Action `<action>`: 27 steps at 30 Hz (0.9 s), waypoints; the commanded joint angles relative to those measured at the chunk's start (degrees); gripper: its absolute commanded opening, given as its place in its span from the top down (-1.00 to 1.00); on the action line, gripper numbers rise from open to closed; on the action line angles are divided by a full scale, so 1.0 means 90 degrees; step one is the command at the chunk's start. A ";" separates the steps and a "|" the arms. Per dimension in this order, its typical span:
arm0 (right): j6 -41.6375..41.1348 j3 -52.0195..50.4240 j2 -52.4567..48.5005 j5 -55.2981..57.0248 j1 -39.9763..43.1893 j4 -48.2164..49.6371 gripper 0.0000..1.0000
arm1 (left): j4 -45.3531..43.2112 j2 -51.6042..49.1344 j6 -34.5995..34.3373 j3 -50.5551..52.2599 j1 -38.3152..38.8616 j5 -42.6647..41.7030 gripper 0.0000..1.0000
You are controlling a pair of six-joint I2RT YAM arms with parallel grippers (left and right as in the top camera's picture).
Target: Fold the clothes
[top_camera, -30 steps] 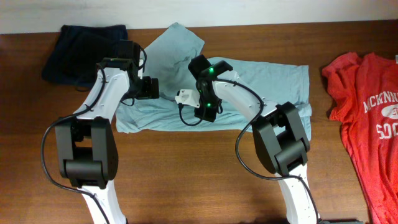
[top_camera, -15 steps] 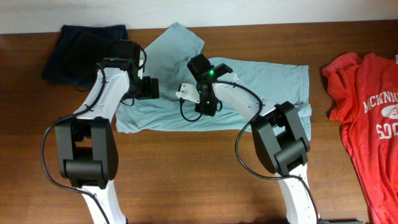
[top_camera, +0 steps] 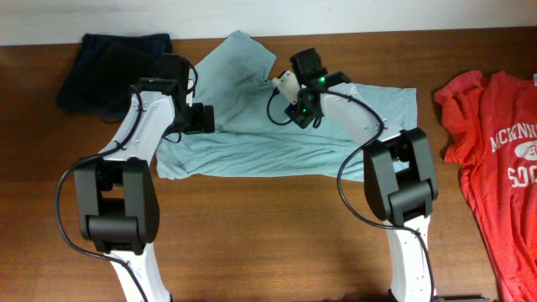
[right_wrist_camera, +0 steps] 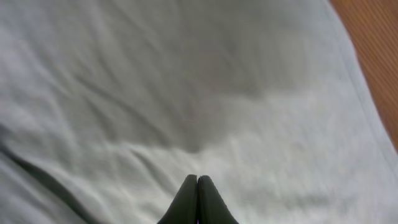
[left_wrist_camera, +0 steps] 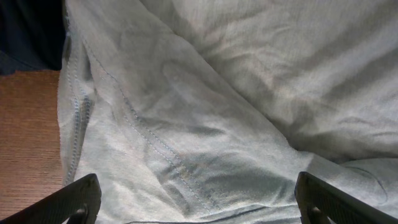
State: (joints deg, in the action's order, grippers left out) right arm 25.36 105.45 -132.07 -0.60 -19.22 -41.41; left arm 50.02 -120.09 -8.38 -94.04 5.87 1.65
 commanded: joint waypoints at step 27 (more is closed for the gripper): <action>-0.1834 -0.0627 0.0454 -0.0311 0.0437 -0.3024 0.92 | -0.0007 0.0155 0.0039 -0.0092 -0.0044 -0.0046 -0.98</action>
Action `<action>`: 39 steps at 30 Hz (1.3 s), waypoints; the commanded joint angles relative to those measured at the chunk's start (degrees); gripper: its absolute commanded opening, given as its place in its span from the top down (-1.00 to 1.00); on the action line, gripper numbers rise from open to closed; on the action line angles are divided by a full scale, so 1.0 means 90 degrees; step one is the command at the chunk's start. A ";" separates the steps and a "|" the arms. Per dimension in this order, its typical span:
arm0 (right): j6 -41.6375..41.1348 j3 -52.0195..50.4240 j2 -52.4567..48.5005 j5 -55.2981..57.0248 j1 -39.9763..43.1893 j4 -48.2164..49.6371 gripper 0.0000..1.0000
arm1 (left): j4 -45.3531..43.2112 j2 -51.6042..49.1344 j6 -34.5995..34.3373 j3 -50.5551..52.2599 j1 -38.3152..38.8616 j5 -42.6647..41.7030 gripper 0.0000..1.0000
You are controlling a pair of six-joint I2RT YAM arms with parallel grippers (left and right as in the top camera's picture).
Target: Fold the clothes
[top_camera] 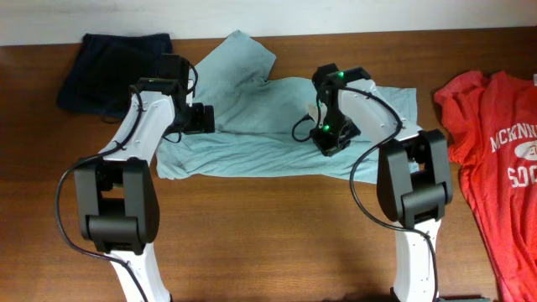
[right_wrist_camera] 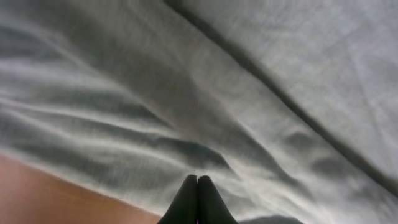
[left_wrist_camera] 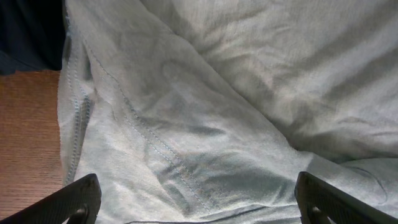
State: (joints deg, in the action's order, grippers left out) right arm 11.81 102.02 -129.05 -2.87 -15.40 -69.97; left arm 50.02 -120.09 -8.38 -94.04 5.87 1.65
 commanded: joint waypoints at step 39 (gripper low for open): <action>-0.0699 -0.0396 0.0119 -0.0617 0.0644 0.1421 0.92 | -0.0007 0.0155 0.0039 -0.0092 -0.0044 -0.0046 -0.98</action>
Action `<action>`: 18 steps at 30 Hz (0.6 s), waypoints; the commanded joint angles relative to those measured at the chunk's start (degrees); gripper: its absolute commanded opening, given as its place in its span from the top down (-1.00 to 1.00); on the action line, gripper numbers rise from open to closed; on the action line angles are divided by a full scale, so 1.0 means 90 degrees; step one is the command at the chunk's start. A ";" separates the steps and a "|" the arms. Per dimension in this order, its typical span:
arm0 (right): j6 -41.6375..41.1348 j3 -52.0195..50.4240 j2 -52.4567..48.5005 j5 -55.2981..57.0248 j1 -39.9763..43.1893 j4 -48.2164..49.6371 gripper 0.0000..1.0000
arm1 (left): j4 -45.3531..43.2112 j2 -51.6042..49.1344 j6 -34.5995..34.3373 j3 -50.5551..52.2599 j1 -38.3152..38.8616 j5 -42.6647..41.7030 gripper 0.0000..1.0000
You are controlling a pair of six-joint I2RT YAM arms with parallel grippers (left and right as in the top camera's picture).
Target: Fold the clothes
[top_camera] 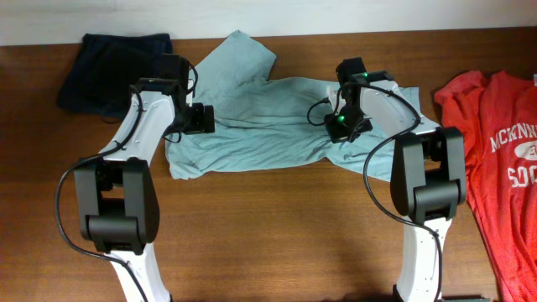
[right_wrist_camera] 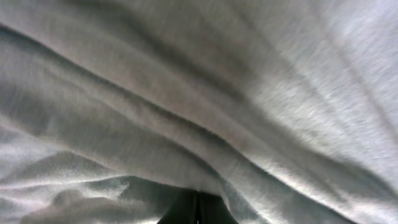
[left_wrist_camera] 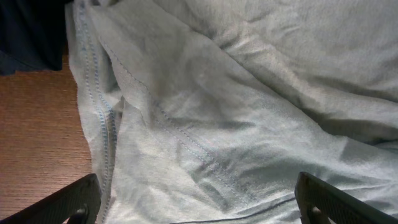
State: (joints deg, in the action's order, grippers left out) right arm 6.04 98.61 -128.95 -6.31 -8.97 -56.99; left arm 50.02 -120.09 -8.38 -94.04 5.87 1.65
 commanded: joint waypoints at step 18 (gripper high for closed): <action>0.0131 -0.0568 0.0107 -0.0231 -0.0381 -0.0466 0.92 | -0.0010 0.0155 0.0039 -0.0092 -0.0044 -0.0046 -0.98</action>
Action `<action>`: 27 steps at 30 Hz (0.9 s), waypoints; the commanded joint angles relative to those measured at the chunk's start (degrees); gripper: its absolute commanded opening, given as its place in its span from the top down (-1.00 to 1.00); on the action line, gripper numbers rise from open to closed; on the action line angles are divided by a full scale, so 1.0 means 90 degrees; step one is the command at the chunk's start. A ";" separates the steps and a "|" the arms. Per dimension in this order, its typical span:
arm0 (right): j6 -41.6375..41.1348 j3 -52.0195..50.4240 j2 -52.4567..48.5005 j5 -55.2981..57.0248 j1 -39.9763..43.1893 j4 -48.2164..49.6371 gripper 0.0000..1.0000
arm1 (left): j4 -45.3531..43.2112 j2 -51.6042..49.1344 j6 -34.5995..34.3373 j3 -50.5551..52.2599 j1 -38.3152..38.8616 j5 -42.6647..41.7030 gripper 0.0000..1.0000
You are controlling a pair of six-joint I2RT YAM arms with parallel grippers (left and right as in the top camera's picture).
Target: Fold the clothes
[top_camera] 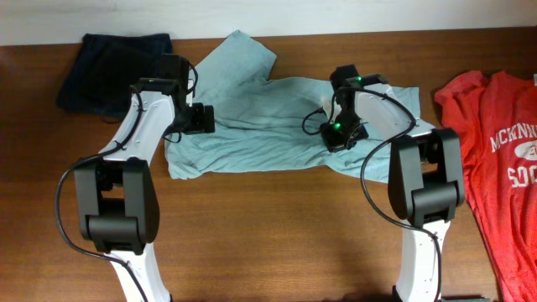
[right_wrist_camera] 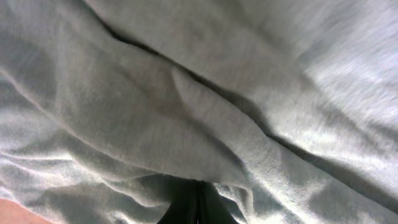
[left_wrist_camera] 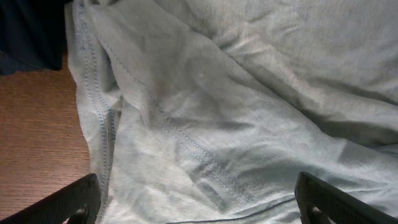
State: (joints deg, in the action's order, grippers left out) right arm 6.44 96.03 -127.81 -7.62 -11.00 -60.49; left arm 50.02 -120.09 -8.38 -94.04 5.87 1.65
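A light teal shirt (top_camera: 252, 126) lies crumpled across the middle of the table. My left gripper (top_camera: 201, 118) hovers over its left part, by a stitched hem (left_wrist_camera: 99, 124); in the left wrist view the gripper (left_wrist_camera: 199, 205) is open wide, with cloth under it and nothing between the fingers. My right gripper (top_camera: 336, 134) is down on the shirt's right half. In the right wrist view it (right_wrist_camera: 199, 202) is shut, its dark tips tucked under a fold of the teal cloth (right_wrist_camera: 205, 155).
A dark navy garment (top_camera: 117, 59) lies at the back left, touching the shirt's left edge. A red printed T-shirt (top_camera: 495, 151) is spread at the right side. Bare wood (top_camera: 268, 235) runs along the front.
My right gripper has shifted slightly left and toward the front, still shut in the cloth, and the fold over its tips looks different. The left gripper and the shirt's outline are unchanged.
My right gripper was shut above the shirt's upper middle. Then it was low at the shirt's front edge. After that the front edge lay further back and the left hem had slid right. The left gripper stayed open in place throughout.
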 commanded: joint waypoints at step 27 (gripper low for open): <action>0.0007 0.0338 0.0075 -0.0488 -0.1749 0.0612 0.92 | -0.0010 0.0155 0.0039 -0.0092 -0.0044 -0.0046 -0.99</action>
State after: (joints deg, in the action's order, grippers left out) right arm 6.63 102.13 -127.57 -12.78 -26.02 -58.17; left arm 50.02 -120.09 -8.38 -94.04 5.87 1.67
